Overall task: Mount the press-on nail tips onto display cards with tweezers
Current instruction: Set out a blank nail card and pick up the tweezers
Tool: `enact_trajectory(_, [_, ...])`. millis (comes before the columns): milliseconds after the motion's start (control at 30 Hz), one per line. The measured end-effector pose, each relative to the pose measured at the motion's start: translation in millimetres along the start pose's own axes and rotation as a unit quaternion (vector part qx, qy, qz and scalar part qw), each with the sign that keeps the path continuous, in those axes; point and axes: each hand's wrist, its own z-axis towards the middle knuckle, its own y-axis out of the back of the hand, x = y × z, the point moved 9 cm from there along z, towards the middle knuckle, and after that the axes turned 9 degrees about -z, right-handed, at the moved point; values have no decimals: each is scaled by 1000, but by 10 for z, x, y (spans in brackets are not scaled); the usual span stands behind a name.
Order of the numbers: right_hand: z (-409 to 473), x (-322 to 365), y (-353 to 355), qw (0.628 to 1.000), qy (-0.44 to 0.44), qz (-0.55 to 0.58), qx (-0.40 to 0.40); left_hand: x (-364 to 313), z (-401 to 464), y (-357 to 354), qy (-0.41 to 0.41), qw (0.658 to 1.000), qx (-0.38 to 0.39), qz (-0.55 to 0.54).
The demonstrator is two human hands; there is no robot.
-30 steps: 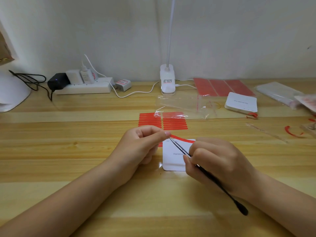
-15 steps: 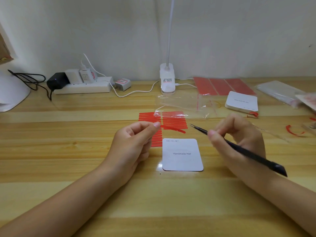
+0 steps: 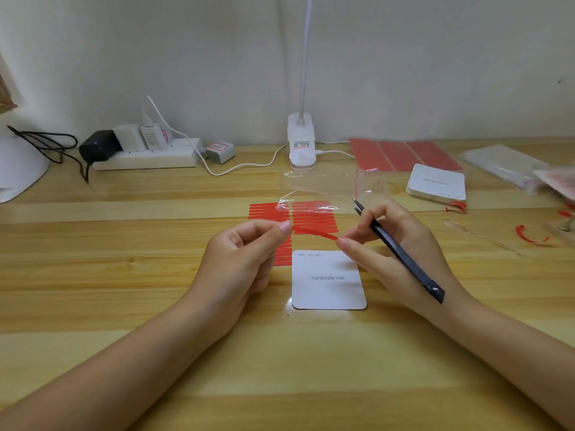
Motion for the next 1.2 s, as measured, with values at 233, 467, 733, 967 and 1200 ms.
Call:
enact_trajectory(233, [4,-2,4,1000,3,23,-3,12,5,-24,0,1000,13,9])
enact_trajectory(467, [22,-30,24,999,-7,43,-10,-34,20,-20,-47,993,2,107])
enact_trajectory(733, [41,-54,-33,999,-19,17,22,-202,58,-145,-130,930,45,341])
enact_trajectory(967, [28,-131,-65,999,-29,-7,45,-118,136,-171,-116,904,52,409])
enact_trajectory(1200, [14,-126,-105,998,-20,-20,65,-127,113,-172,-146,891,56,426])
